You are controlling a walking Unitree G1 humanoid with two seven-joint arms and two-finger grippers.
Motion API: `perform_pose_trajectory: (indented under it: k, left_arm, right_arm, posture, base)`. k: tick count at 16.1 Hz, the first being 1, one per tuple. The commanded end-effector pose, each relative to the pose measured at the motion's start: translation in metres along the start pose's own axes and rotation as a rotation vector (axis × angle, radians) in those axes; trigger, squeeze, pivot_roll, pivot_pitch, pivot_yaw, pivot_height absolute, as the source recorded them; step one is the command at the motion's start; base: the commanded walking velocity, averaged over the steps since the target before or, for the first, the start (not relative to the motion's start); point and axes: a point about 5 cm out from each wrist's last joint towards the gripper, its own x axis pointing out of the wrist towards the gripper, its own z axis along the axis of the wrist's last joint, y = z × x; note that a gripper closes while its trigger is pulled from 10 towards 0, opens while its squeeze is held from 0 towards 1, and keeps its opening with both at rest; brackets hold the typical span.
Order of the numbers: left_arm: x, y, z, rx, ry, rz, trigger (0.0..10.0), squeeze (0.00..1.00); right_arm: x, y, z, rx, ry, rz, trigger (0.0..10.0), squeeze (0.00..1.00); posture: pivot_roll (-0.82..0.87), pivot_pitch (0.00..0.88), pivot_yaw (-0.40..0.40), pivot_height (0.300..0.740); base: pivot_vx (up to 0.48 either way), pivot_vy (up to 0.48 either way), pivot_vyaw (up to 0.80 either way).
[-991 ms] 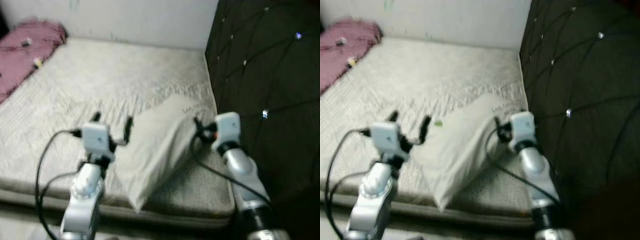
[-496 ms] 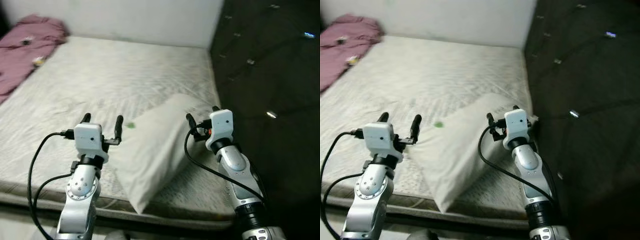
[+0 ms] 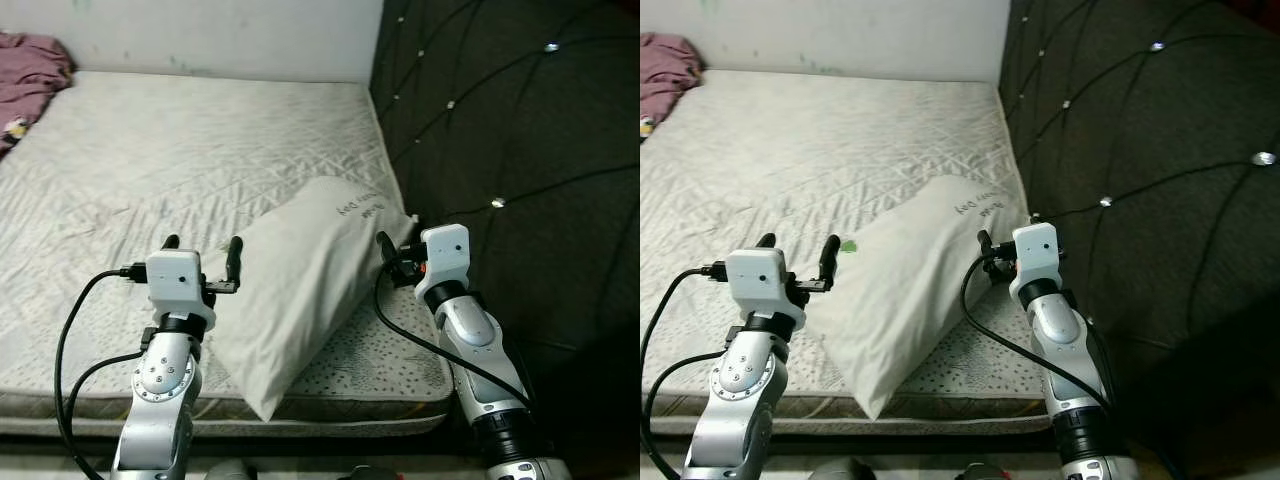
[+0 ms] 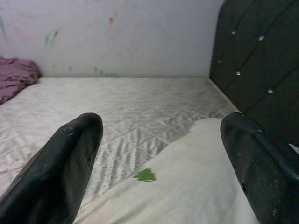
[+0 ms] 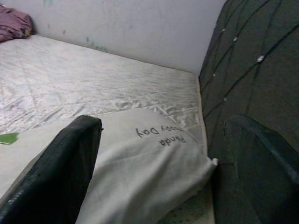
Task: Clean up the room
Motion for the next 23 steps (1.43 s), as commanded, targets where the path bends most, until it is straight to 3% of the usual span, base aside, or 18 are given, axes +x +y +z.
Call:
perform_pose_trajectory:
  k: [1, 6, 10, 13, 16, 23]
  left_arm:
    - [-0.001, 0.0, 0.003, -0.004, -0.001, -0.003, 10.0, 0.0]
    - [-0.002, 0.002, 0.005, 0.025, -0.019, 0.007, 10.0, 0.0]
    - [-0.011, 0.022, 0.005, 0.085, -0.053, 0.114, 10.0, 0.0]
    - [-0.02, 0.028, -0.001, 0.053, -0.023, 0.153, 10.0, 0.0]
    - [-0.032, 0.026, -0.01, 0.052, 0.015, 0.15, 10.0, 0.0]
    - [-0.029, 0.023, -0.01, 0.052, 0.028, 0.123, 10.0, 0.0]
  right_arm:
    - [0.001, -0.001, 0.004, 0.003, -0.01, 0.004, 10.0, 0.0]
    - [-0.001, -0.001, 0.007, 0.013, -0.028, -0.002, 10.0, 0.0]
    - [-0.01, 0.0, 0.011, 0.04, -0.033, -0.018, 10.0, 0.0]
    - [-0.018, -0.004, 0.01, 0.05, -0.024, -0.036, 10.0, 0.0]
    - [-0.029, -0.007, 0.002, 0.055, 0.008, -0.06, 10.0, 0.0]
    - [-0.029, -0.005, 0.003, 0.056, 0.018, -0.045, 10.0, 0.0]
  posture:
    - [-0.03, 0.057, -0.027, 0.74]
    - [-0.03, 0.057, -0.024, 0.74]
    - [-0.03, 0.051, -0.027, 0.74]
    - [-0.03, 0.025, -0.027, 0.74]
    - [-0.03, 0.015, -0.027, 0.74]
    - [-0.03, 0.027, -0.026, 0.731]
  base:
    - [0.0, 0.0, 0.0]
    - [0.0, 0.0, 0.0]
    - [0.0, 0.0, 0.0]
    - [0.0, 0.0, 0.0]
    - [0.0, 0.0, 0.0]
    - [0.0, 0.0, 0.0]
